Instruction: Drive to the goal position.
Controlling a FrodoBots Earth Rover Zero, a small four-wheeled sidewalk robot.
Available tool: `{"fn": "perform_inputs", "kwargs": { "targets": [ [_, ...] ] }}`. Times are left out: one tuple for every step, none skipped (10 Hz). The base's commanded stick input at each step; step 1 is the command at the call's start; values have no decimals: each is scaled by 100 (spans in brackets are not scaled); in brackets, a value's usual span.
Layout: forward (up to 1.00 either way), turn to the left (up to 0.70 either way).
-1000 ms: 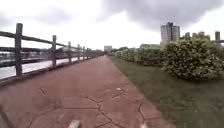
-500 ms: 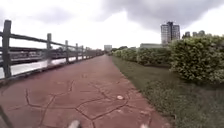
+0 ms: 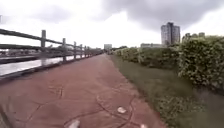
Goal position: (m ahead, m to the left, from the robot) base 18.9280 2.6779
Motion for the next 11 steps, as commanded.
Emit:
{"fn": "perform_inputs", "kwargs": {
  "targets": [
    [70,0],
    [70,0],
    [70,0],
    [70,0],
    [70,0],
    [70,0],
    [70,0],
    [70,0],
    [70,1],
    [70,1],
    [70,0]
  ]
}}
